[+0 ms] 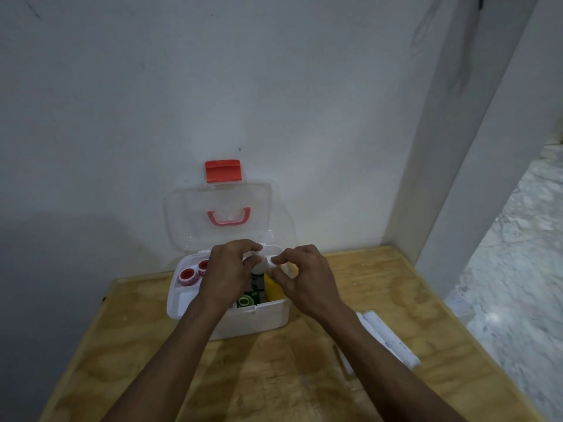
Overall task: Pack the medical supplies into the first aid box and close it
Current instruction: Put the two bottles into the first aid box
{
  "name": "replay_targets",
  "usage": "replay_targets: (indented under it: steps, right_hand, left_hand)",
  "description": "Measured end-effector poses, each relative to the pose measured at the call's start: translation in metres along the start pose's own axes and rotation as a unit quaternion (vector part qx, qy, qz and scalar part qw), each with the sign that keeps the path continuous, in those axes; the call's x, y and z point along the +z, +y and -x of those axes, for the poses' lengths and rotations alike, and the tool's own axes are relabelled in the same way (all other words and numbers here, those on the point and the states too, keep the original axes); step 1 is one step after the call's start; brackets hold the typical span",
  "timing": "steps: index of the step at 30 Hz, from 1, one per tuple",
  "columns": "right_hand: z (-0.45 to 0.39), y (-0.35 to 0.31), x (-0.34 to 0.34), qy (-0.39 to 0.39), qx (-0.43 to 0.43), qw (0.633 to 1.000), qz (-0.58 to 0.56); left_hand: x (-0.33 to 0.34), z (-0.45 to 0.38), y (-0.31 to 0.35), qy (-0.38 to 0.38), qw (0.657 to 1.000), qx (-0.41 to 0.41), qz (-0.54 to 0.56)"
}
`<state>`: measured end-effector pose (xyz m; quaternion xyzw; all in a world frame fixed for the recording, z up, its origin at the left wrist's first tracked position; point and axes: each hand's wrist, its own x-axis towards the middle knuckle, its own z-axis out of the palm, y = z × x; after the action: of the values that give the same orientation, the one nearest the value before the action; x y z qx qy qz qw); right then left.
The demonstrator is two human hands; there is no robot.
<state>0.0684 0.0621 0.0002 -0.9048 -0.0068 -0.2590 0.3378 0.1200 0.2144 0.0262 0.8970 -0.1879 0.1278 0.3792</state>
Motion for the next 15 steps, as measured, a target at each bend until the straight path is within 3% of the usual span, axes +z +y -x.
replay_targets:
  steps: [5,12,15]
  right_hand:
    - [0.006,-0.003,-0.022,-0.003,0.004,1.0,-0.015]
    - [0.056,0.018,-0.089,0.123,0.086,0.988,-0.043]
    - [0.091,0.033,-0.102,0.136,0.13,0.982,-0.028]
  left_hand:
    - [-0.006,0.008,0.002,-0.017,1.0,0.006,-0.013]
    - [-0.017,0.052,0.037,0.144,0.986,0.067,0.061]
    - [0.002,0.082,0.054,0.129,0.984,0.073,0.097]
